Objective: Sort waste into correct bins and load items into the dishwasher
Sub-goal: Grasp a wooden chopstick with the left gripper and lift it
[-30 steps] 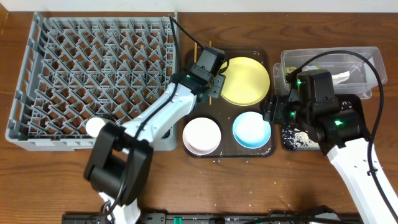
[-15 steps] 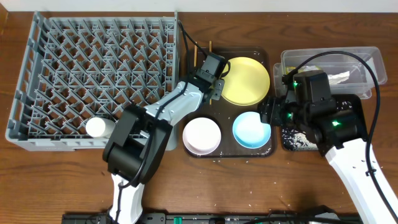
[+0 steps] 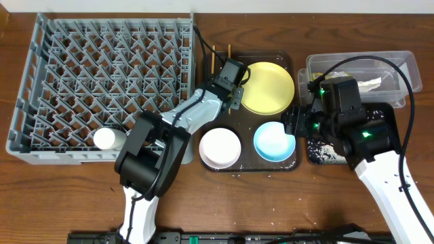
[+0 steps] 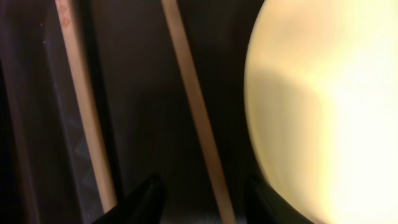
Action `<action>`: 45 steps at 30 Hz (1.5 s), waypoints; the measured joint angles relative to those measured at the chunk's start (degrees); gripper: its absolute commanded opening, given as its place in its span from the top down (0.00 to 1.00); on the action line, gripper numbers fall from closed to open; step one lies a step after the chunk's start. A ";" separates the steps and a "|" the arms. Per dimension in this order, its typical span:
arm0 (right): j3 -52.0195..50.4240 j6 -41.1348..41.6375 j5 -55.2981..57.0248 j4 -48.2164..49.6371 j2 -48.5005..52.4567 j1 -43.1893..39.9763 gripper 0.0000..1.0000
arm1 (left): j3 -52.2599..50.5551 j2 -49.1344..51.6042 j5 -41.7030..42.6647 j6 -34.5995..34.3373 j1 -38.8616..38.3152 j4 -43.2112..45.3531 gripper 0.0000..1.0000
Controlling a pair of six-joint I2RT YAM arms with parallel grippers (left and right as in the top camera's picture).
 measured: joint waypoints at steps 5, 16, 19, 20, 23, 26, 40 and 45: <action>0.00 0.00 0.00 -0.04 0.00 0.00 0.32 | 0.00 0.09 -1.53 -3.67 0.35 0.35 0.60; 0.00 0.50 0.00 -0.07 0.00 0.00 0.33 | 0.57 2.47 -0.79 -6.88 1.07 1.88 0.61; 0.00 0.81 0.00 -0.04 0.00 0.00 0.33 | 0.90 2.64 -0.50 -7.28 1.09 1.60 0.76; 0.00 0.85 0.00 -0.04 0.00 0.00 0.33 | 0.98 2.64 -0.52 -7.28 1.09 1.38 0.81; 0.00 1.09 0.00 -0.07 0.00 0.00 0.33 | 1.05 2.64 -0.48 -7.39 1.14 1.20 0.92; 0.00 1.27 0.00 -0.07 0.00 0.00 0.34 | 1.07 2.62 -0.39 -7.28 1.14 1.05 0.92; 0.00 1.29 0.00 -0.70 0.00 0.00 0.36 | 0.68 -12.87 1.31 -7.19 1.42 -6.71 0.92; 0.00 1.31 0.00 -0.72 0.00 0.00 0.36 | 0.92 -21.92 -0.50 -6.80 4.24 -15.37 0.92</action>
